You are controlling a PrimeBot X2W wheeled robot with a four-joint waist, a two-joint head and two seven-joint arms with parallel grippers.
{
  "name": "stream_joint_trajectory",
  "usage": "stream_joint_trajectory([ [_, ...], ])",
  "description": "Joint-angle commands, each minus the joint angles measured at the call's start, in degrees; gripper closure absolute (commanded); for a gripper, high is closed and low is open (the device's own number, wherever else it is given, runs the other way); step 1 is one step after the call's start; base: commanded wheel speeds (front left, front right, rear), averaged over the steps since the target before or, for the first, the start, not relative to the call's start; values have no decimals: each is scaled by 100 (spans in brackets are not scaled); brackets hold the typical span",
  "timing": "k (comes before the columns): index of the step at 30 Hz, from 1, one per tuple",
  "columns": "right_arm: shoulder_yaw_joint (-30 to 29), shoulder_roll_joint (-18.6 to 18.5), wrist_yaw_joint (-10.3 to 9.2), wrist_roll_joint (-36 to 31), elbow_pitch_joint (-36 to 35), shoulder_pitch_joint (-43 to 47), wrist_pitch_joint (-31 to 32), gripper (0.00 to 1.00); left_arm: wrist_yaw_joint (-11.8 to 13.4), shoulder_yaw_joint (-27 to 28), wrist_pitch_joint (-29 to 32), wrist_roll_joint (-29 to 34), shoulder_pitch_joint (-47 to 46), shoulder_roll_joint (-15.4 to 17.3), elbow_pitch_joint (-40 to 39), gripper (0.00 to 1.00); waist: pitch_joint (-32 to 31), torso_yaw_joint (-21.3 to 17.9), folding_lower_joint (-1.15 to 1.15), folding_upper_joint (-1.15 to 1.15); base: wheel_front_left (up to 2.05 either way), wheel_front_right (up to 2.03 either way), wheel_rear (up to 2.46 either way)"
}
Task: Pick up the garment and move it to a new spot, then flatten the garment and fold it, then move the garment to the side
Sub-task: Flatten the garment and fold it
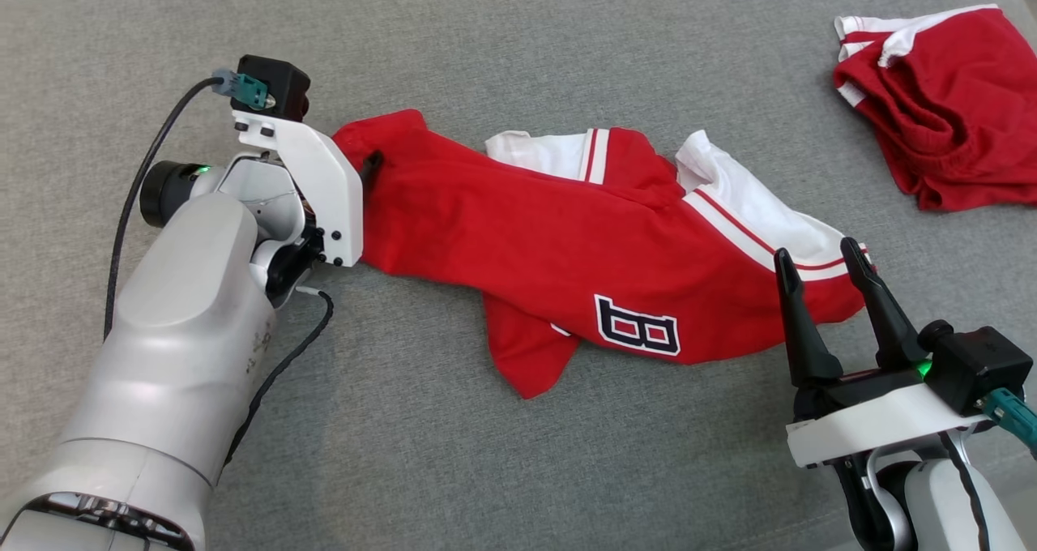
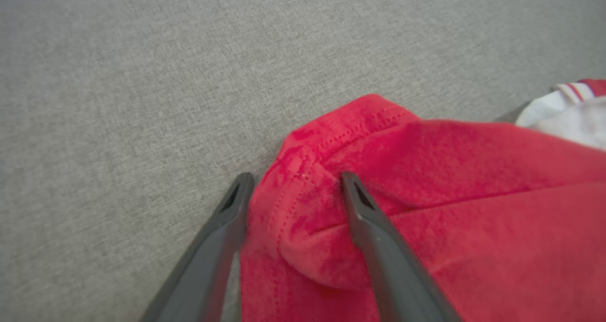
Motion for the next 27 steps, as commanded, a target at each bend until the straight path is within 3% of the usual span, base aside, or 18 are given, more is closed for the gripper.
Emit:
stream_joint_trajectory([
  [1,-15,-23,1,17,6,-72,-42,0,-24,-109,96,-42,252,-17,182,100,-7,40,0,0,0,0,0],
  [11,-113,-24,1,-62,-69,-17,55,0,-23,-229,-1218,-128,362,101,-599,100,-143,337,0,0,0,0,0],
  [17,-186,-25,1,-60,-180,107,162,0,45,-18,-1837,-268,828,372,-1404,100,-258,588,0,0,0,0,0],
  [27,-364,-26,1,-178,-411,268,348,0,689,344,-2257,-453,2717,995,-3514,100,-424,1067,0,0,0,0,0],
])
